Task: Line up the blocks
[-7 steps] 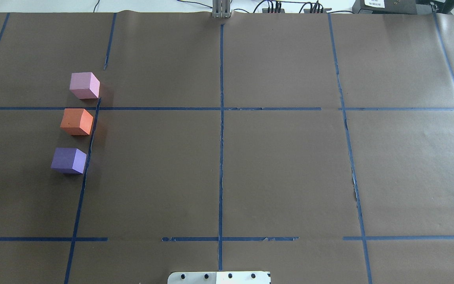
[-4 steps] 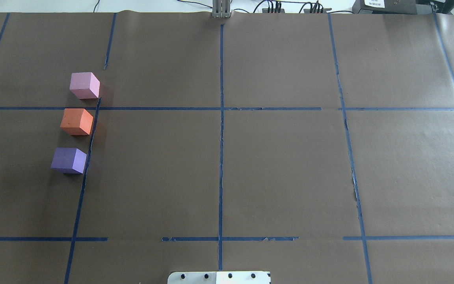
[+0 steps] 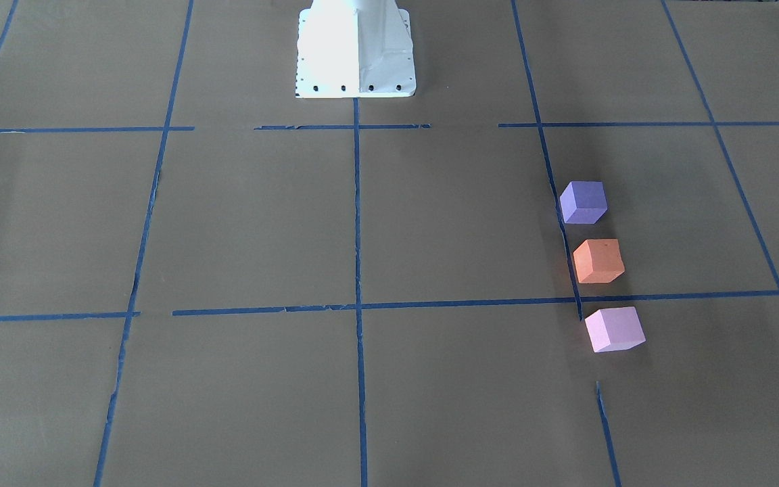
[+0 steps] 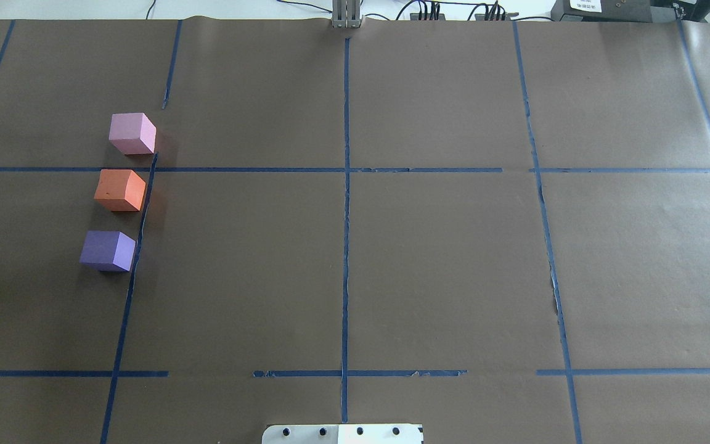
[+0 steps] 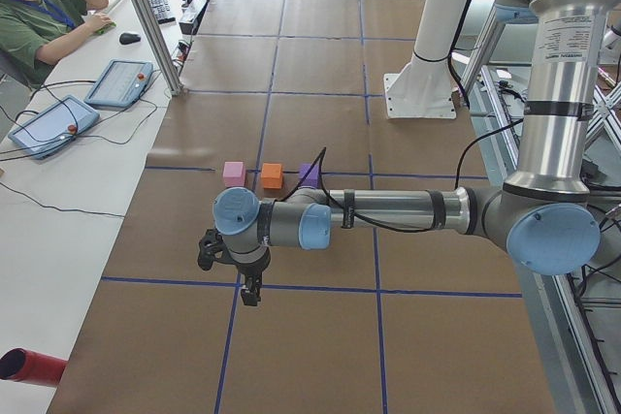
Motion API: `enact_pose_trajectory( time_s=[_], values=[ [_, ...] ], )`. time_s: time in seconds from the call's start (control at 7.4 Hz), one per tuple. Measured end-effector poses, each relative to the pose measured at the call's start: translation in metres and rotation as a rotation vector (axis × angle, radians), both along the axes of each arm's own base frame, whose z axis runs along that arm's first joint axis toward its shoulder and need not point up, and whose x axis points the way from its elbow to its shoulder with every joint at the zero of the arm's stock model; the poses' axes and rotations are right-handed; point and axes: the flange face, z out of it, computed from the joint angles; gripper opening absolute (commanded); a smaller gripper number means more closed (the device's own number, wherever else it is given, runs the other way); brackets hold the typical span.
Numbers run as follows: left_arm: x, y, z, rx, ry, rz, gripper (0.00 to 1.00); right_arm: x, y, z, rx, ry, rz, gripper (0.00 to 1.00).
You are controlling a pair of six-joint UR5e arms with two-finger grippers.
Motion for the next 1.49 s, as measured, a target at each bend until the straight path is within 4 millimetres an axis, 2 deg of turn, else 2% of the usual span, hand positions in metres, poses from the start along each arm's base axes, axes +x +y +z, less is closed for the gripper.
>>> enact_pose_trajectory(
  time_s=[0.54,1.49],
  values=[
    [-0.006,0.016,0.009,-0.055,0.009,0.011,1.00,0.000,0.000,0.000,0.001,0.000,0.000,1.00],
    [-0.006,0.021,0.012,-0.094,0.011,0.012,1.00,0.000,0.000,0.000,0.000,-0.001,0.000,1.00]
  ],
)
